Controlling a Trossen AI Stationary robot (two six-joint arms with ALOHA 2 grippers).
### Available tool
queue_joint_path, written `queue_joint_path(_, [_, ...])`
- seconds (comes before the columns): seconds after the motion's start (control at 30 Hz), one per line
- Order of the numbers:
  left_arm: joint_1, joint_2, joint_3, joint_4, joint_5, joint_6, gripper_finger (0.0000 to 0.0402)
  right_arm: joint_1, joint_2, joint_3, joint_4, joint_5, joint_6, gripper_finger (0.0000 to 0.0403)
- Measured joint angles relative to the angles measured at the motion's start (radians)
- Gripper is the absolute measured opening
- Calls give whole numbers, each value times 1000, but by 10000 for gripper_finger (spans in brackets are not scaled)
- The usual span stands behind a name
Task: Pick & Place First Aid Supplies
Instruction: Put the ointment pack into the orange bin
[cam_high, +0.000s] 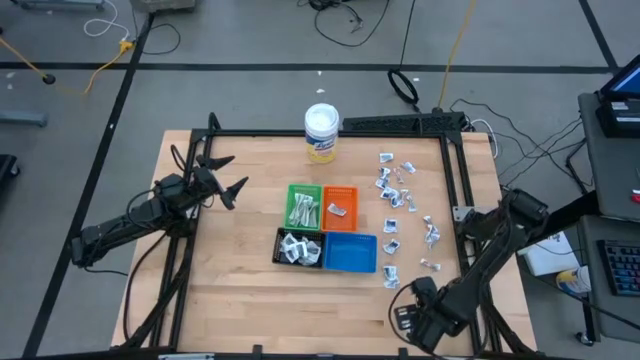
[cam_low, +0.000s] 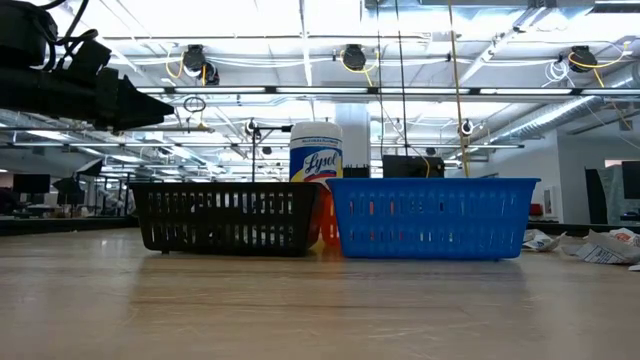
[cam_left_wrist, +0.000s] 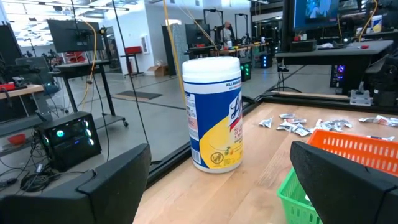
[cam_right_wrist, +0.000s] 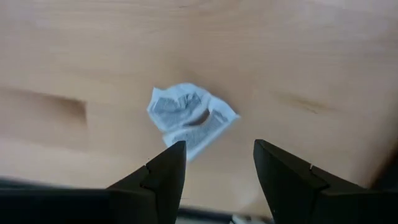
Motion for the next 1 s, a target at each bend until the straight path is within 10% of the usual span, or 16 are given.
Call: queue_joint_path(1.0, [0, 0, 0, 0, 0, 0, 392, 59, 45, -173, 278, -63, -12, 159])
